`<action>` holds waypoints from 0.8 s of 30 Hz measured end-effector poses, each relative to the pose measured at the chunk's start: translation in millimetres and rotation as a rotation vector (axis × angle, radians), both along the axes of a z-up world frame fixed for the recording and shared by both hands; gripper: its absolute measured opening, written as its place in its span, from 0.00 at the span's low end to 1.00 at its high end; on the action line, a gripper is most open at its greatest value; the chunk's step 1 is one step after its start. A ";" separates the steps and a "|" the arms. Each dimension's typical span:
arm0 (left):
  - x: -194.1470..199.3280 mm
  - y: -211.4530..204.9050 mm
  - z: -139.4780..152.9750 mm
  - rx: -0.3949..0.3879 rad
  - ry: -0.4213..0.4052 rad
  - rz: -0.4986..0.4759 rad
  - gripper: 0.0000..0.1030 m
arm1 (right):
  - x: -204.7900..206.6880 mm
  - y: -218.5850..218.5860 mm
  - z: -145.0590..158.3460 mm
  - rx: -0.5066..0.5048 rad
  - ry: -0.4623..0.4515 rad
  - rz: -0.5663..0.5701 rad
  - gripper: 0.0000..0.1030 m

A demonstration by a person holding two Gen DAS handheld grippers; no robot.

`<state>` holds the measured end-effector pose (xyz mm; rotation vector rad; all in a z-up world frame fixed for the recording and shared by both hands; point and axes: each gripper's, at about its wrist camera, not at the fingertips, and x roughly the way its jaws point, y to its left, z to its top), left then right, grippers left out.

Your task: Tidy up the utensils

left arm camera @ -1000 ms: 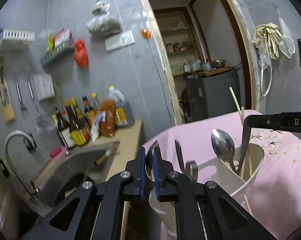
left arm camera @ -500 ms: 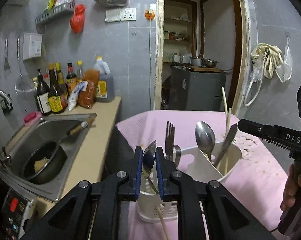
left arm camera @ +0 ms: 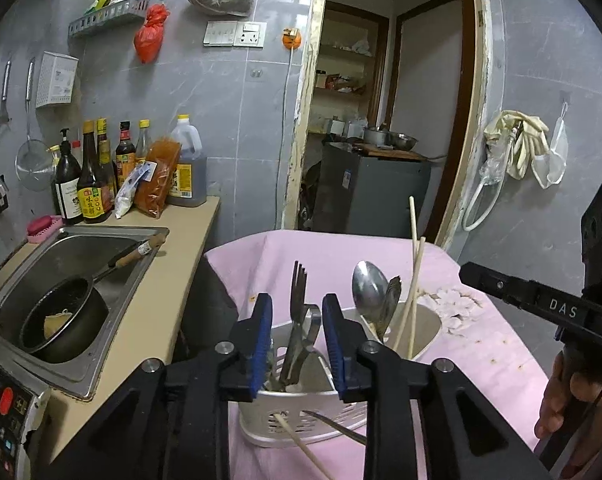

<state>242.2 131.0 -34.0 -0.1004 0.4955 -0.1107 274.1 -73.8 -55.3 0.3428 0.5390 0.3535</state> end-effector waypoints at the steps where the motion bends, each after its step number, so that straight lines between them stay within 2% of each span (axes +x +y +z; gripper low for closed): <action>1: -0.3 -0.2 0.4 -0.003 0.000 -0.002 0.25 | -1.6 -2.0 0.5 -0.002 -0.001 -0.008 0.03; 2: -0.6 -0.6 0.9 -0.005 0.000 -0.004 0.26 | -4.3 -4.9 1.2 -0.004 -0.002 -0.020 0.04; 4: -2.1 -1.9 1.9 -0.007 -0.004 -0.008 0.31 | -8.8 -10.2 2.2 -0.007 -0.006 -0.040 0.13; 6: -4.9 -3.0 3.7 -0.015 -0.015 -0.015 0.37 | -15.2 -16.0 4.2 -0.008 -0.019 -0.064 0.29; 11: -11.2 -11.2 9.0 -0.027 -0.032 -0.026 0.46 | -31.2 -30.7 12.4 -0.031 -0.039 -0.109 0.29; 13: -13.6 -14.3 10.9 -0.030 -0.038 -0.032 0.49 | -37.1 -36.0 16.5 -0.044 -0.047 -0.120 0.33; 18: -24.9 -24.8 15.7 -0.042 -0.051 -0.038 0.60 | -56.8 -52.2 27.0 -0.080 -0.067 -0.151 0.51; 24: -50.4 -37.5 23.4 -0.042 -0.084 -0.030 0.80 | -87.0 -71.1 38.0 -0.125 -0.097 -0.184 0.71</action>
